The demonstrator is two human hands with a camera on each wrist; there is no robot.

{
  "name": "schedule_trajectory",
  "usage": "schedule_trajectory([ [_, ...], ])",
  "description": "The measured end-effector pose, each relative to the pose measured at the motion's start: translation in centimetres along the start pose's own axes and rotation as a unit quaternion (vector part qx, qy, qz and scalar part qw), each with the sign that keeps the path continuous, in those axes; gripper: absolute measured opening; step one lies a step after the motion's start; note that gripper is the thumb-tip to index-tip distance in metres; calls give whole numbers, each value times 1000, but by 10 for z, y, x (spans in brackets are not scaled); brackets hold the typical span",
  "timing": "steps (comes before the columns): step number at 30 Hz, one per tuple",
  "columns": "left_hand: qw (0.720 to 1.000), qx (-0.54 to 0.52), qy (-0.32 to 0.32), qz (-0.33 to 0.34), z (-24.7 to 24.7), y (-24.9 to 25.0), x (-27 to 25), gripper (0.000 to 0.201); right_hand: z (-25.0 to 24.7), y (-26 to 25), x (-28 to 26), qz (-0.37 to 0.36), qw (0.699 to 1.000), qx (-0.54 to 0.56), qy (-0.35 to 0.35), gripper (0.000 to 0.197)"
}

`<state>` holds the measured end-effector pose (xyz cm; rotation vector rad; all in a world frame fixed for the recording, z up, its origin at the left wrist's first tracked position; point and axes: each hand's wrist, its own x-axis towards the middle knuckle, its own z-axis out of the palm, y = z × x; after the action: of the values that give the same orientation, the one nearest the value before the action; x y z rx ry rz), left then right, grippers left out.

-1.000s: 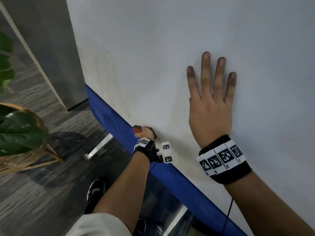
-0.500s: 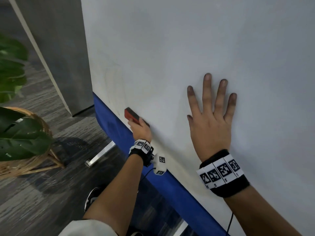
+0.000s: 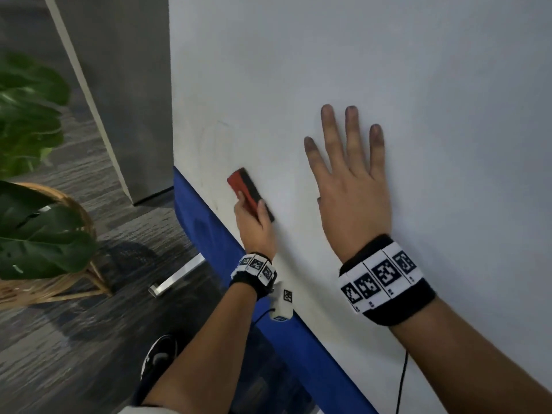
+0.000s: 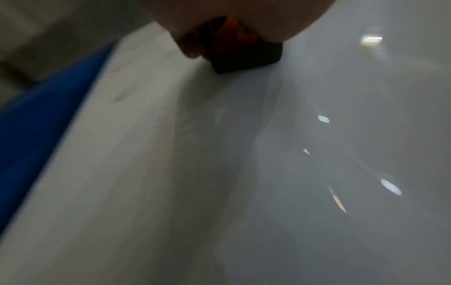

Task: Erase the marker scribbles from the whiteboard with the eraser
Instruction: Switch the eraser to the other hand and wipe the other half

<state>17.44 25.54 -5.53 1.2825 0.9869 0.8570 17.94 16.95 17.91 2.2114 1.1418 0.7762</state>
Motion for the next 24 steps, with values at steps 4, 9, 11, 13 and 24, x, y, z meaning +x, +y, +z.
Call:
schedule_trajectory([
  [4,967,19,3,-253,-11,-63,30,48,8,-7,1,7,1000,-27,0,92],
  [9,949,17,33,-314,-13,-44,55,54,11,-14,1,8,999,-31,-3,91],
  [11,973,20,42,-226,-15,-1,64,51,11,-16,3,9,1000,-18,-8,90],
  [13,995,21,29,-89,-18,47,71,48,12,-19,5,18,1000,-6,-10,91],
  [24,998,62,-5,-10,-34,33,88,51,16,-34,10,34,999,32,-13,89],
])
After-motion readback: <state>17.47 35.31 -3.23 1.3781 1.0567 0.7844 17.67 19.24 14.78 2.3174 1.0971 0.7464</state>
